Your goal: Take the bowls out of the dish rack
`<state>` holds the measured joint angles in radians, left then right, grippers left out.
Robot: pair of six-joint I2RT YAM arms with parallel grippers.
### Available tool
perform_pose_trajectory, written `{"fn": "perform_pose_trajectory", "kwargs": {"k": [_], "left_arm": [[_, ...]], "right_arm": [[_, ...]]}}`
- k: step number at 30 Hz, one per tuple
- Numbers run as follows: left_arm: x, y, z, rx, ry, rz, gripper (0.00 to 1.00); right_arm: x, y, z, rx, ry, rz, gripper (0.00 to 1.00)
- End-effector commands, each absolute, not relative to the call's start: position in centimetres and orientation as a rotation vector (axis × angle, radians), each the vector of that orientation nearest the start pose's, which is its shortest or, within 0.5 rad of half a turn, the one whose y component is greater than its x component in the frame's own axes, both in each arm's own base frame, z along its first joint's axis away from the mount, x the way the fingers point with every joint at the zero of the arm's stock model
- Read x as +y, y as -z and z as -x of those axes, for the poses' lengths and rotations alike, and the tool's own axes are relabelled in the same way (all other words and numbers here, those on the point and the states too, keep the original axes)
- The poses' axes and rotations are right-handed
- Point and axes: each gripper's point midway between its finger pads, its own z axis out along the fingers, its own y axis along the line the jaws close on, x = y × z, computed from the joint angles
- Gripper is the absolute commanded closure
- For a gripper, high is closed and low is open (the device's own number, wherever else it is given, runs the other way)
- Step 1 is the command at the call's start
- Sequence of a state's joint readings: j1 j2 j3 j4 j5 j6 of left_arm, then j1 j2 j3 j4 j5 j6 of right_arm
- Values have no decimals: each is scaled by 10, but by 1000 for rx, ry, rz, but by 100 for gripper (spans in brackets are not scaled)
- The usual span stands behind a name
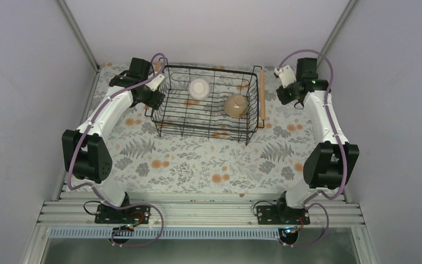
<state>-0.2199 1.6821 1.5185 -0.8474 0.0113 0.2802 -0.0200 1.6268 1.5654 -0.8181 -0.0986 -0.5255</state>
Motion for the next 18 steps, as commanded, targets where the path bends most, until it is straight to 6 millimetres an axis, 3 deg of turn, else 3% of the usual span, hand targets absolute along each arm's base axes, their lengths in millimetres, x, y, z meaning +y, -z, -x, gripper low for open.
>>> {"fn": "perform_pose_trajectory", "kwargs": {"k": [1,7,18], "left_arm": [[-95,-198,-423,2476,-8,-635,22],[-95,-202,-421,2468,-1,-630,22],[-95,-201,-419,2469,3,-628,22]], "right_arm": [[0,-199,-436,2380,40,610,96],[-19,-129,-439,2499,-32,556,96],[-28,-72,-443,2601,-77,548,95]]}}
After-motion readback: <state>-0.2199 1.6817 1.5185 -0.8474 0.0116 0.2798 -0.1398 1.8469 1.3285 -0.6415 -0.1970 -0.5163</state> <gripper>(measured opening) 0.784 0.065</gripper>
